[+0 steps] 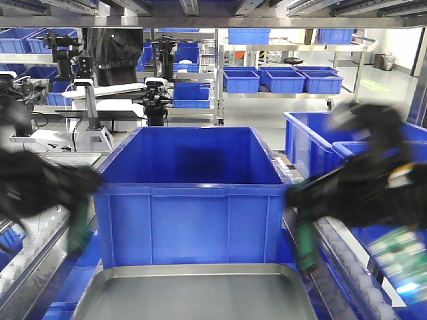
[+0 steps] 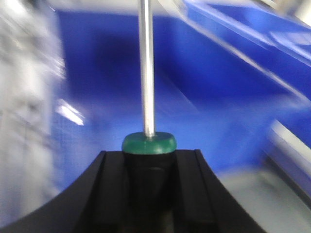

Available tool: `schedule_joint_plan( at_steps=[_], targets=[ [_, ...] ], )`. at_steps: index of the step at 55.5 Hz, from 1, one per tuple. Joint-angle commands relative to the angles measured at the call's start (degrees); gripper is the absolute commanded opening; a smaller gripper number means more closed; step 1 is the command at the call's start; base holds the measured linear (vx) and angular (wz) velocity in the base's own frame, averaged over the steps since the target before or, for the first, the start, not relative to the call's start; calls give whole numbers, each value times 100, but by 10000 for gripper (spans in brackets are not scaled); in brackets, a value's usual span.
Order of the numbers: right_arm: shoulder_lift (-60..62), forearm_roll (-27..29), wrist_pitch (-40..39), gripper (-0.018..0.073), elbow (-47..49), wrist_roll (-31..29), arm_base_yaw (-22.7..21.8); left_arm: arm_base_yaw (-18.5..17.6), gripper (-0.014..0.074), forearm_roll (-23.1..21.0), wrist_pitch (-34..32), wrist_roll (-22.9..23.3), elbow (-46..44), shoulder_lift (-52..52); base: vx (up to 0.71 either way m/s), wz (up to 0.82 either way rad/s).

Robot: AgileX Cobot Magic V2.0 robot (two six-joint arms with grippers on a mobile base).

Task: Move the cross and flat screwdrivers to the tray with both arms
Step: 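Lower both screwdrivers onto the metal tray and open both grippers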

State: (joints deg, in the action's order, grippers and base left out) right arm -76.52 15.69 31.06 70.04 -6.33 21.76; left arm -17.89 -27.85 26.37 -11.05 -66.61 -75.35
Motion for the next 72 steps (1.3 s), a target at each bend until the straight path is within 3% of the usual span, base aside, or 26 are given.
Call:
schedule_joint_plan(
  at_steps=[1,10,18,30,37,42,50,58,72],
  targets=[
    [-193,148,-501,-7,159,-125,352,-256,0,-252,15,21,-193,-107,0,0],
    [-647,172,-293,0,159,75,553,-445,1,-256,876,27,-193,-412,0,0],
    [-893,166,180,36,159,494,553,-450,11,-256,1152,27,-193,-582,0,0],
    [-1058,180,689,189,159,807,553,-450,91,-251,1346,27,-193,-841,0,0],
    [-1107,54,619,328,159,761,547,-450,203,-239,1494,2,-193,-1017,0,0],
    [-1107,48,613,426,159,718,547,-450,330,-224,1540,-137,-193,-1151,0,0],
    [-1107,19,593,526,159,633,547,-450,488,-231,1497,-170,-193,-1182,0,0],
    [-951,25,514,552,159,633,547,-433,547,-235,1387,-170,-193,-947,0,0],
    [-372,-4,-83,552,159,633,547,-433,534,-240,885,-170,-193,2,0,0]
  ],
)
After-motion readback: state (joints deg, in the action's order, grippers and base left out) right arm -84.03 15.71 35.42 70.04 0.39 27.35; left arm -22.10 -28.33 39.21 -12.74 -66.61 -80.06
